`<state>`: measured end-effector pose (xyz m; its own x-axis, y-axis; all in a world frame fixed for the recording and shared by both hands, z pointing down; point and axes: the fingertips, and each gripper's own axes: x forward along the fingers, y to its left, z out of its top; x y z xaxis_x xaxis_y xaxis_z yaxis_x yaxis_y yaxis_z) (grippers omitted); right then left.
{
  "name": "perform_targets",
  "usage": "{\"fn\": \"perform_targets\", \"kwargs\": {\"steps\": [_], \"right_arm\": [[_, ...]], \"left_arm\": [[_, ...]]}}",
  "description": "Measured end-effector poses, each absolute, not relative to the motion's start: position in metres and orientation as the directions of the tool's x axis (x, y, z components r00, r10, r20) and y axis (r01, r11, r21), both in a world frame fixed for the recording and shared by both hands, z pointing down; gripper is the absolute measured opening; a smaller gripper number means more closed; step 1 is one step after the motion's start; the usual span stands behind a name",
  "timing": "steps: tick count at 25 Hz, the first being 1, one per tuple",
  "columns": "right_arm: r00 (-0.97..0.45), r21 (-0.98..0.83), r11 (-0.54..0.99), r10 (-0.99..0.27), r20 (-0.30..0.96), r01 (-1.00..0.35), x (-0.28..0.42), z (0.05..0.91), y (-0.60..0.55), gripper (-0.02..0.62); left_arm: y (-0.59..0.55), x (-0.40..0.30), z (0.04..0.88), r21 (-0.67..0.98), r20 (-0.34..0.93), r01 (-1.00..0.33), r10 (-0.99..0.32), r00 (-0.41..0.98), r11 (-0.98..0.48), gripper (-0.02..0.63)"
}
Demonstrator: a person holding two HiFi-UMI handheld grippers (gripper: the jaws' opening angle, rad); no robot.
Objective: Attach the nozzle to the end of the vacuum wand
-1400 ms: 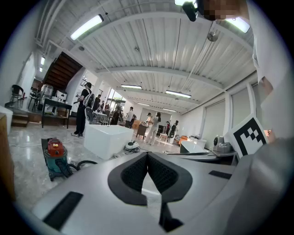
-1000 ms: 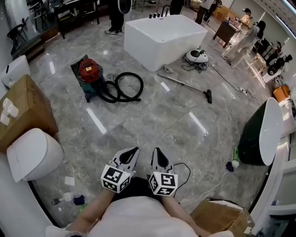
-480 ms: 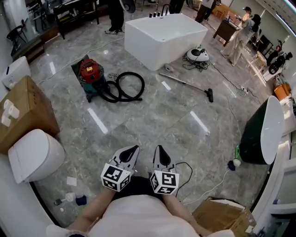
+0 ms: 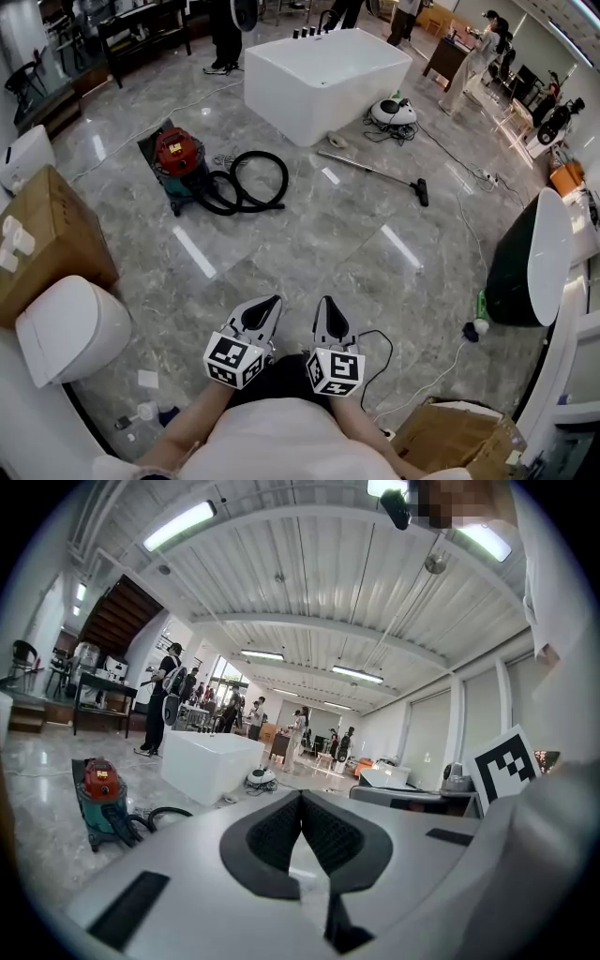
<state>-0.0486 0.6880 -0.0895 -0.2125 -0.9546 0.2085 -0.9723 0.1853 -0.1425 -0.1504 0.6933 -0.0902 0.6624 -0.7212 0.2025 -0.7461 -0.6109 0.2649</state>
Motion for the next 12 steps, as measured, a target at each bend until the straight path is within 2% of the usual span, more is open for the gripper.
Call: {"fn": "perform_targets", "kwargs": {"steps": [7,12], "right_arm": [[-0.134,-0.161,0.099,-0.966,0.221,-0.982,-0.03,-0.083,0.685,0.015],[-0.131,-0.166,0.093,-0.963,0.234,-0.982,-0.021,-0.08,0.671,0.015]], "left_arm": [[0.685,-0.158,-0.08,0.297,0.22,-0.746,-0.718,0.661,-0.596,0.008],[0.672,-0.149,-0.075,0.317,0.232,-0.742,-0.71,0.664,-0.59,0.008]]}}
